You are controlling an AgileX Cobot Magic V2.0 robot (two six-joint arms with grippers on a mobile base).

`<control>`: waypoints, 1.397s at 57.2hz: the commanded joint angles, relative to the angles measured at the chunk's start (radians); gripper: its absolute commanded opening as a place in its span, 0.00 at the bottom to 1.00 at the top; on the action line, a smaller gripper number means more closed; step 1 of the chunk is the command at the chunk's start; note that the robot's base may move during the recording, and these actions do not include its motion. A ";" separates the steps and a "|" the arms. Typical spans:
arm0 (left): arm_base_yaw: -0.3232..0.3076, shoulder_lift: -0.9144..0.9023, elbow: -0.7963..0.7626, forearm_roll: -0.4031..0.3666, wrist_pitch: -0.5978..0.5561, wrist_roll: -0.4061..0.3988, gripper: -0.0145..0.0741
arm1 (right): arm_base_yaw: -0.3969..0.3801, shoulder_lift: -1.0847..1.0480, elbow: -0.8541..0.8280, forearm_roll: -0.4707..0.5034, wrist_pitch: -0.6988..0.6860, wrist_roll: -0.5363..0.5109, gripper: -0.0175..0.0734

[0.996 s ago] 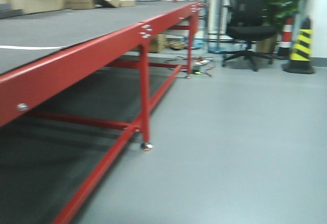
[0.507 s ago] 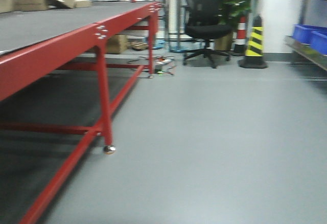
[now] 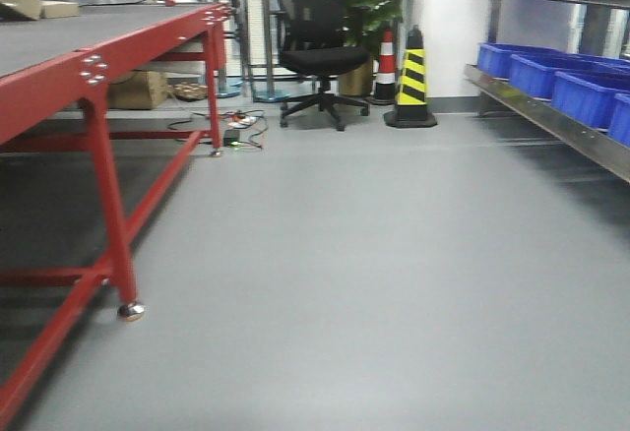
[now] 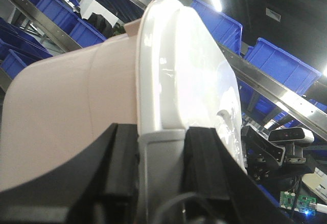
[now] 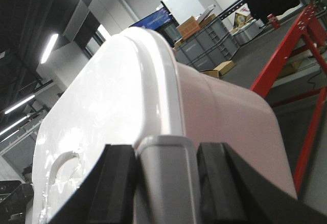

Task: Grab white bin and place on right shelf
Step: 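Carry the bin with both grippers while driving past the red table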

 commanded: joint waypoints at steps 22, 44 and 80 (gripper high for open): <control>-0.040 -0.049 -0.037 -0.046 0.282 0.037 0.02 | 0.026 -0.032 -0.033 0.130 0.119 -0.006 0.26; -0.040 -0.049 -0.037 -0.046 0.282 0.037 0.02 | 0.026 -0.032 -0.033 0.130 0.119 -0.006 0.26; -0.040 -0.049 -0.037 -0.046 0.282 0.037 0.02 | 0.026 -0.032 -0.033 0.130 0.117 -0.006 0.26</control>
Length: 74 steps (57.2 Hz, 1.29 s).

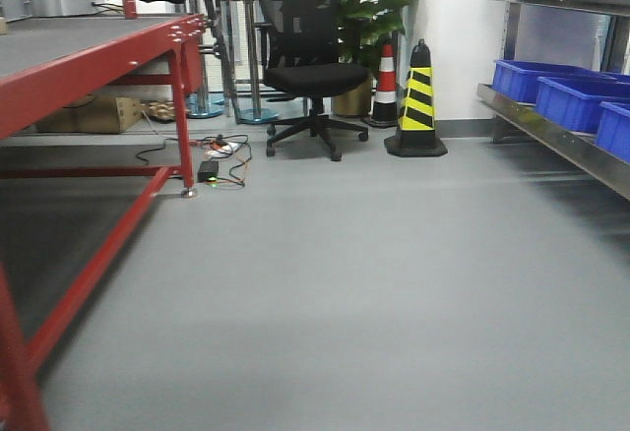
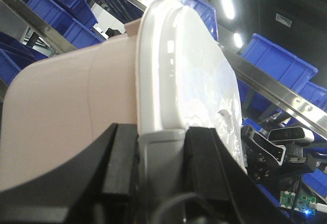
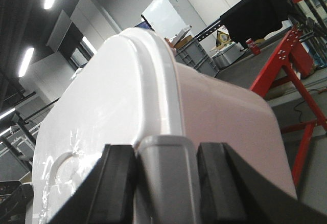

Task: Grab white bin and place on right shelf
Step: 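Carry the bin with both grippers while driving past the red table, then carry the bin with both grippers while turning toward the steel shelf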

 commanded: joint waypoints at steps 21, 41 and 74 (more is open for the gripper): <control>-0.040 -0.049 -0.037 -0.049 0.282 0.037 0.02 | 0.026 -0.027 -0.033 0.128 0.118 -0.008 0.26; -0.040 -0.049 -0.037 -0.049 0.280 0.037 0.02 | 0.026 -0.023 -0.033 0.128 0.113 -0.008 0.26; -0.040 -0.049 -0.037 -0.049 0.280 0.037 0.02 | 0.026 -0.023 -0.033 0.128 0.111 -0.008 0.26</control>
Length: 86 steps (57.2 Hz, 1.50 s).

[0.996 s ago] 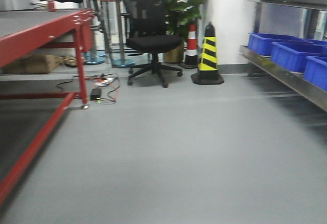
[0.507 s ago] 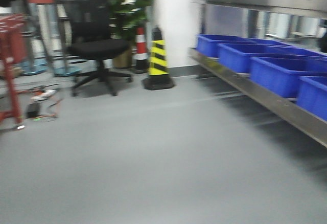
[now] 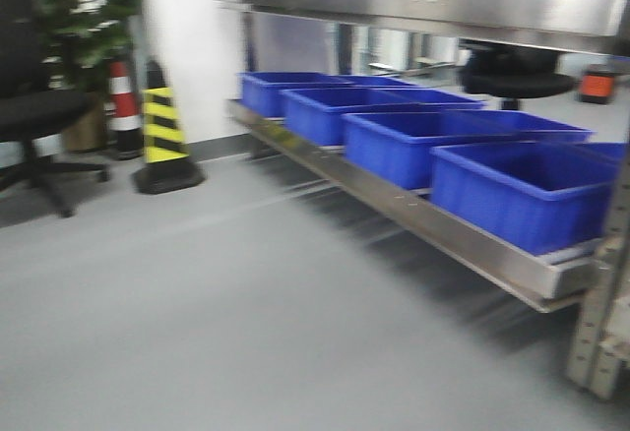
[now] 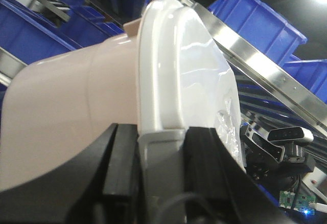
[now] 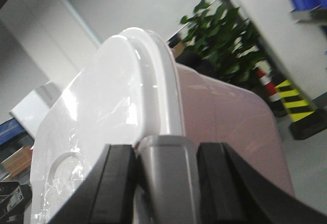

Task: Grab white bin and place on right shelf
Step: 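Carry the bin with both grippers while turning toward the steel shelf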

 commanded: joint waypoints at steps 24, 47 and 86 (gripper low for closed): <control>-0.040 -0.049 -0.037 -0.049 0.280 0.037 0.02 | 0.024 -0.025 -0.033 0.128 0.115 -0.008 0.26; -0.040 -0.049 -0.037 -0.049 0.280 0.037 0.02 | 0.024 -0.025 -0.033 0.128 0.111 -0.008 0.26; -0.040 -0.049 -0.037 -0.049 0.280 0.037 0.02 | 0.024 -0.025 -0.033 0.128 0.110 -0.008 0.26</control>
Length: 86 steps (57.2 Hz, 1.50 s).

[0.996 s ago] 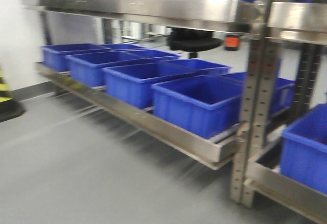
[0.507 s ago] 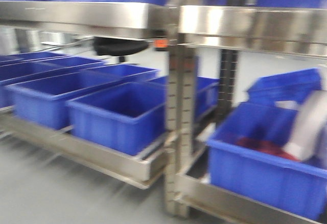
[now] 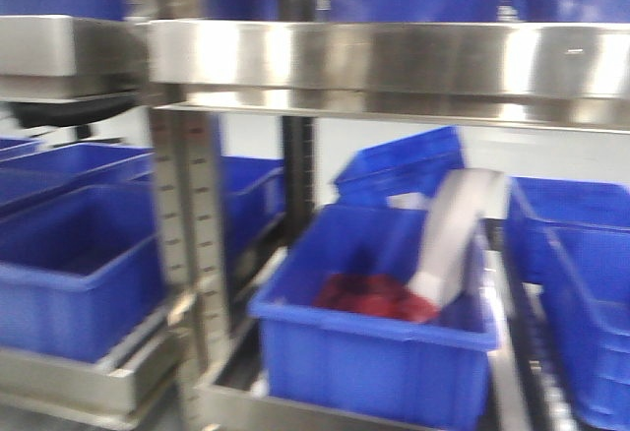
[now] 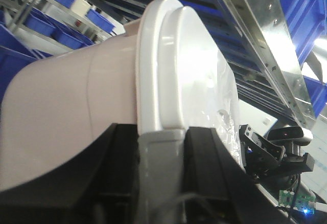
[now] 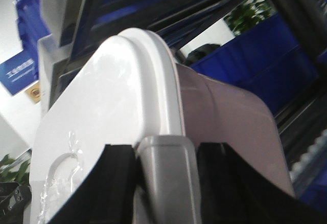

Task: Grab white bin and place on right shelf

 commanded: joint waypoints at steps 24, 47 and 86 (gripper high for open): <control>-0.040 -0.049 -0.037 -0.049 0.280 0.037 0.02 | 0.024 -0.026 -0.033 0.128 0.113 -0.008 0.26; -0.040 -0.036 -0.037 -0.049 0.278 0.037 0.02 | 0.024 -0.026 -0.033 0.128 0.108 -0.008 0.26; -0.040 -0.036 -0.037 -0.049 0.278 0.037 0.02 | 0.024 -0.026 -0.033 0.128 0.101 -0.008 0.26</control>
